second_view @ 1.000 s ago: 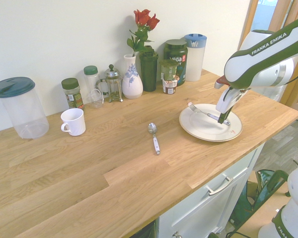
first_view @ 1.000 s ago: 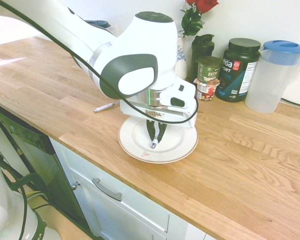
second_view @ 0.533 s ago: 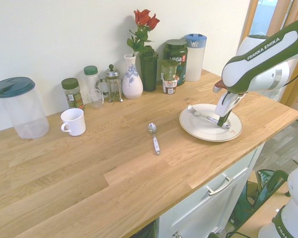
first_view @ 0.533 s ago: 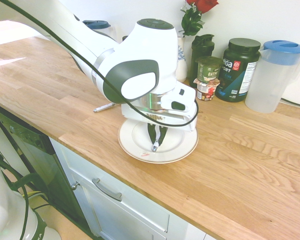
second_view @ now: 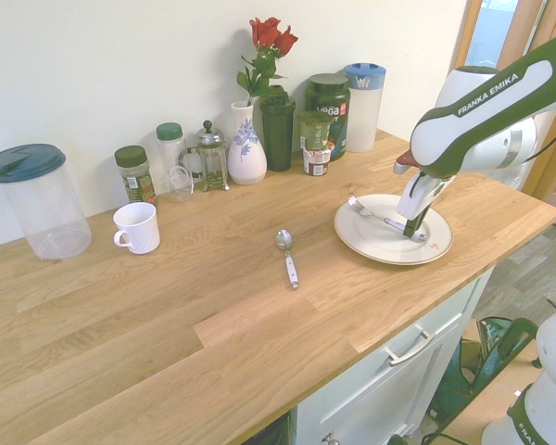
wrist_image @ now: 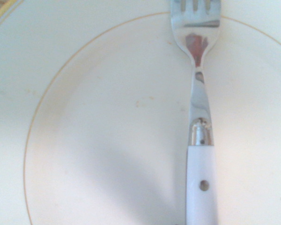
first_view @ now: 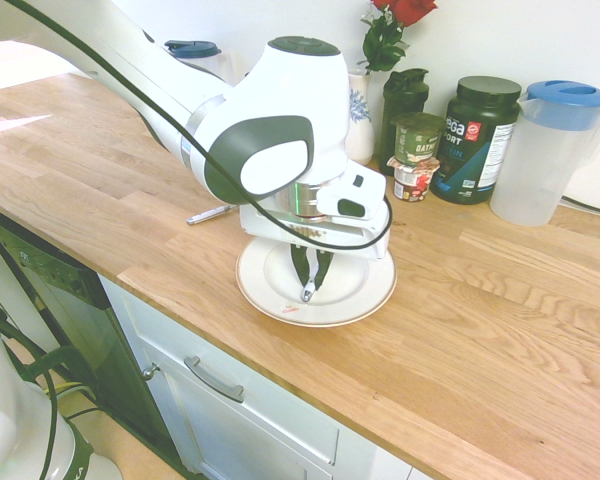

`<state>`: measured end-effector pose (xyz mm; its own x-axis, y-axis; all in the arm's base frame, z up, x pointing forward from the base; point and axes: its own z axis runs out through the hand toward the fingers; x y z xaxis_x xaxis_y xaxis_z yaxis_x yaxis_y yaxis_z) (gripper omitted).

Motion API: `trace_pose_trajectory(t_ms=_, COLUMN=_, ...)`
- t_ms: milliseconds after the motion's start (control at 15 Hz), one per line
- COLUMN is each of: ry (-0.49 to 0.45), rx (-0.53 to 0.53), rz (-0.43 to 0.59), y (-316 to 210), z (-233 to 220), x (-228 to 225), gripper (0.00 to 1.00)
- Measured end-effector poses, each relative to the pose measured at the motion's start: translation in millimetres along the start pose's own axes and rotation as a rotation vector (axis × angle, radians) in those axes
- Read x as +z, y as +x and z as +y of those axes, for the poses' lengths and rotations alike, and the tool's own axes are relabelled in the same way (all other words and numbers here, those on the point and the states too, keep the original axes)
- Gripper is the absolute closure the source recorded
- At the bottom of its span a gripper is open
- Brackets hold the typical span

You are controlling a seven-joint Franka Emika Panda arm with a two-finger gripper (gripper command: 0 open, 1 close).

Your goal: Put the fork into the plate

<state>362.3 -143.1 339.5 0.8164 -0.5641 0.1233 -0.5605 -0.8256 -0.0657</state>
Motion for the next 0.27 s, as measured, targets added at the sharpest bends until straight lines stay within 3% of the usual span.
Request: trace_pose_trajectory(t_ms=267, ry=0.007, rx=0.007, rz=0.015, y=1.2, z=-6.4, x=-5.8, gripper=0.0)
